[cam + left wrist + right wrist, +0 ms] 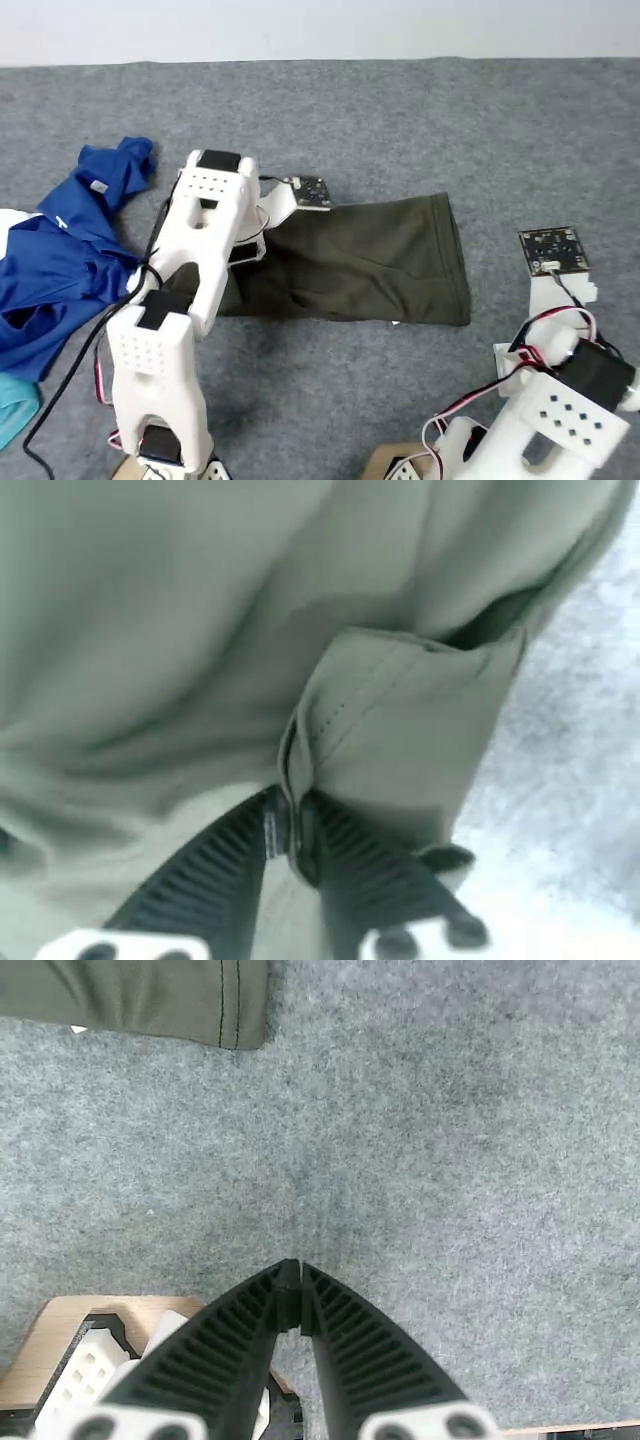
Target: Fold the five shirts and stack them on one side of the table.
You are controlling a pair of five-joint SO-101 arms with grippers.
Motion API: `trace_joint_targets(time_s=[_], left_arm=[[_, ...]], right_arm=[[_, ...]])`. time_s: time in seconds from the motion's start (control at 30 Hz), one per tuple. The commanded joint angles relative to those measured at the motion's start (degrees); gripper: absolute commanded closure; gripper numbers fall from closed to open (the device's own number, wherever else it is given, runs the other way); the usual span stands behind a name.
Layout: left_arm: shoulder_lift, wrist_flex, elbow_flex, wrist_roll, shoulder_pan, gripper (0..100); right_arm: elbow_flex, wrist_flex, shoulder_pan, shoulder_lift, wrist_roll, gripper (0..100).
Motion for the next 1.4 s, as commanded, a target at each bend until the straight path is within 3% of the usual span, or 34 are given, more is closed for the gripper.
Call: trace_joint_targets(time_s=[0.0, 0.3, 0.83, 1.37], left_arm=[[-0.18, 1.93, -7.6, 0.97, 0.0, 100], [5.8, 5.1, -13.58, 4.4, -1.23, 91], [0.0, 6.07, -12.97, 8.35, 1.32, 81], [-5.45, 6.51, -9.01, 8.53, 0.35, 82]], right_arm=[[-0.62, 1.89, 0.31, -1.01, 0.44, 99.0], [-0.62, 1.89, 0.31, -1.01, 0.44, 99.0], [-0.62, 1.89, 0.31, -1.01, 0.44, 99.0], [-0.62, 1.71, 0.31, -0.84, 0.44, 99.0]])
